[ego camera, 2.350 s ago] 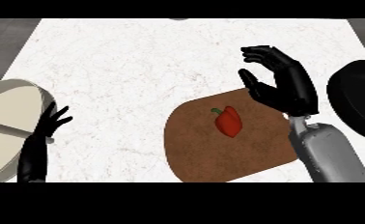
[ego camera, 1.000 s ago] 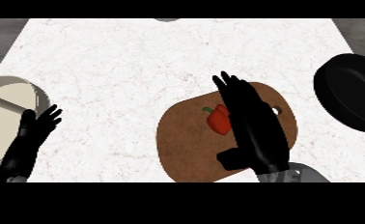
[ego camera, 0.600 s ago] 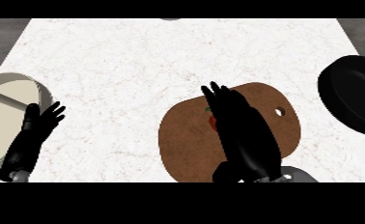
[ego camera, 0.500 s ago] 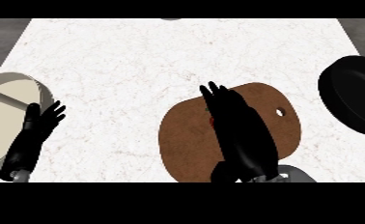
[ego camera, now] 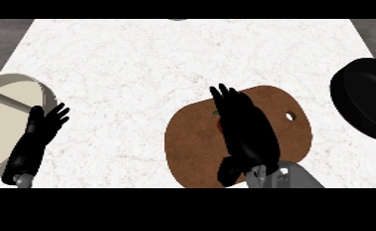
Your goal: Pick the bell pepper from the cutting board and place it in the pot
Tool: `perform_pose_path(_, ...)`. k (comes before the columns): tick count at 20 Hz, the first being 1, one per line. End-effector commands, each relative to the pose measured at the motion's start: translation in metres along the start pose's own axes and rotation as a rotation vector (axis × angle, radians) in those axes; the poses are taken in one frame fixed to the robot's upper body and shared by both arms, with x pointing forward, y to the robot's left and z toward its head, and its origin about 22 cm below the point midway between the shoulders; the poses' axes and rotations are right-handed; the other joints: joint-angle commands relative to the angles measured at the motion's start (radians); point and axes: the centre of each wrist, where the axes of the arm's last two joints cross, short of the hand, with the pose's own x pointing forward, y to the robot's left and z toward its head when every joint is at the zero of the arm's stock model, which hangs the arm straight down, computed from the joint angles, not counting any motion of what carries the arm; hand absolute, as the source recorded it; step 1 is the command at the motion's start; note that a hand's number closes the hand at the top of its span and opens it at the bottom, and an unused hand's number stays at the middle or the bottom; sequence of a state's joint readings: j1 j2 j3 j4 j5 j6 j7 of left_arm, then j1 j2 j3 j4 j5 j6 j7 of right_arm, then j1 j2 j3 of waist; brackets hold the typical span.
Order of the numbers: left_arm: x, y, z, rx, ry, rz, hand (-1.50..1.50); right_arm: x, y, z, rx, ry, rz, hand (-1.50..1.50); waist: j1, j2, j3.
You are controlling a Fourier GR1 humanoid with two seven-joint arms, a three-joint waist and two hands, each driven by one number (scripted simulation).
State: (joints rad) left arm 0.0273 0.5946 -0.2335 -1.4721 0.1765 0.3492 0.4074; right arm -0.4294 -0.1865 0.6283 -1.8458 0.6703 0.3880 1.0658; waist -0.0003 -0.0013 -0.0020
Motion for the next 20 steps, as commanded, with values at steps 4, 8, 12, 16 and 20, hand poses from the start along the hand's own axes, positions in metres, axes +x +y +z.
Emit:
perform_pose_path(4,0.036,-0.001,-0.017,0.046,-0.128,0.037,0.00,-0.007,0.011,-0.017,0.038,0.130,0.054,-1.50,-0.007,0.002,0.002)
perform_pose_path(8,0.038,0.016,-0.019,0.054,-0.157,0.018,0.00,-0.006,0.023,-0.031,0.032,0.133,0.058,-1.50,-0.002,0.003,0.002)
perform_pose_path(12,0.029,0.016,-0.020,0.040,-0.136,0.028,0.00,-0.017,0.027,-0.040,0.017,0.149,0.082,-1.50,-0.002,0.003,0.001)
perform_pose_path(16,0.042,0.008,-0.016,0.046,-0.136,0.039,0.00,-0.006,0.023,-0.038,0.040,0.180,0.089,-1.50,-0.005,0.001,0.002)
perform_pose_path(20,0.037,0.005,-0.013,0.063,-0.152,0.026,0.00,-0.007,0.042,-0.044,0.092,0.213,0.092,-1.50,-0.003,0.000,0.002)
